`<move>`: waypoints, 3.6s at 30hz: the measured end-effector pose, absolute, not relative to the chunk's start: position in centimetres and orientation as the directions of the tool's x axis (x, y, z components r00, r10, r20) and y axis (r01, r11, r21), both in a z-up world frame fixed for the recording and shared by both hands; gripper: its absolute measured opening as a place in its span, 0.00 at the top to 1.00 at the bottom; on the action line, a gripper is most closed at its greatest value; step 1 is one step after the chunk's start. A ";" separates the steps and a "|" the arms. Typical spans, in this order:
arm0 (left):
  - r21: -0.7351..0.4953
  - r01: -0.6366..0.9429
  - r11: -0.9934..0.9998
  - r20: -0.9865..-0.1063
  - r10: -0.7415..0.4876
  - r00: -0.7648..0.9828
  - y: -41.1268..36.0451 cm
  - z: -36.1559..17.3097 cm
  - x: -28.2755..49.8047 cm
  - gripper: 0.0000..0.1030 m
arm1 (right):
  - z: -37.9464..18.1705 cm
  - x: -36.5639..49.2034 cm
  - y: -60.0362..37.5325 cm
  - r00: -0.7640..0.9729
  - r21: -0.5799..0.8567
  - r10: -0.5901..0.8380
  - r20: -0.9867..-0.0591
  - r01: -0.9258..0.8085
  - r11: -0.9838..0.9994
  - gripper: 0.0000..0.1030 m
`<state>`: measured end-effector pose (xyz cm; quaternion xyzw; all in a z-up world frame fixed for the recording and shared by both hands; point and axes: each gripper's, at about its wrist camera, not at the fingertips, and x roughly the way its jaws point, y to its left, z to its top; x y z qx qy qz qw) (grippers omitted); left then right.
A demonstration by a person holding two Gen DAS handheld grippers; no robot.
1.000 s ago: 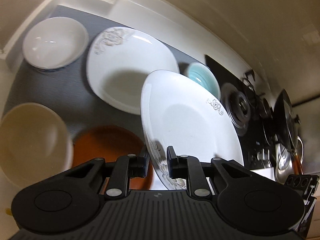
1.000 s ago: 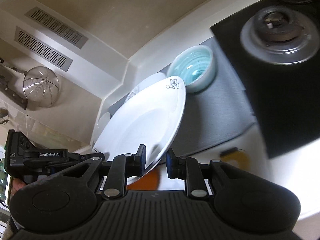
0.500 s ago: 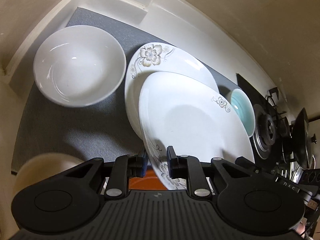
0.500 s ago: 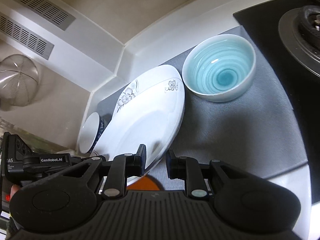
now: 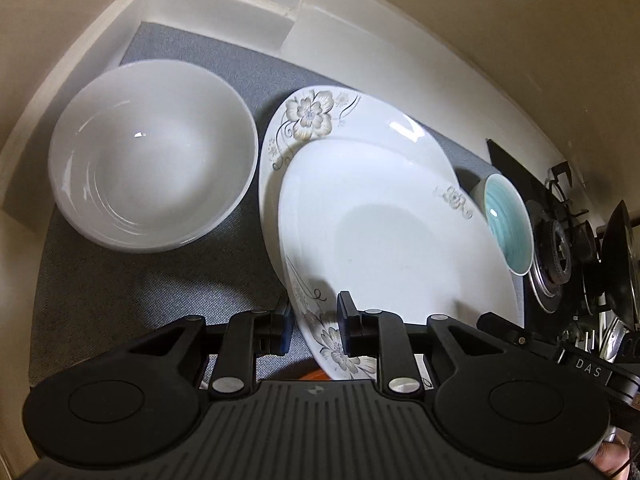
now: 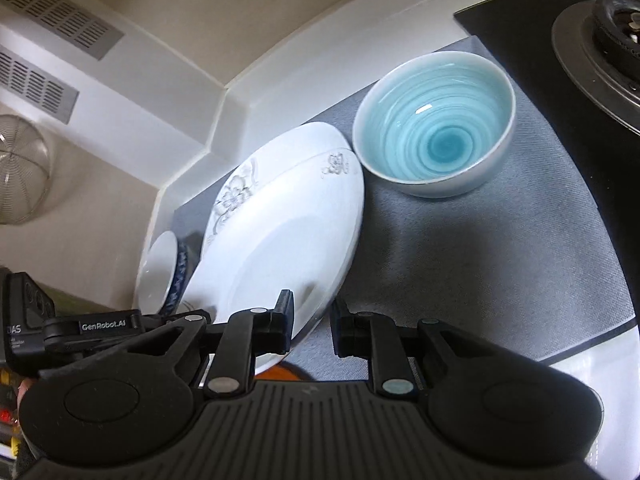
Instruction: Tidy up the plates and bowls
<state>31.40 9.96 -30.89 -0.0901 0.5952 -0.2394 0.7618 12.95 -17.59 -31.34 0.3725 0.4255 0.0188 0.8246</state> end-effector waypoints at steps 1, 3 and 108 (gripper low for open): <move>-0.427 0.249 0.869 -0.863 -0.474 0.174 10.1 -30.9 31.3 0.76 | -31.4 13.1 -17.5 0.639 0.624 0.342 -0.689 0.284 0.728 0.82; -0.428 0.259 0.866 -0.861 -0.478 0.175 10.3 -30.6 30.9 0.77 | -31.5 13.4 -17.5 0.644 0.615 0.330 -0.690 0.283 0.736 0.83; -0.257 0.511 0.820 -0.914 -0.378 0.148 6.5 -33.2 17.5 0.90 | -31.7 2.5 -11.2 0.493 0.148 0.049 -0.869 0.164 0.975 0.80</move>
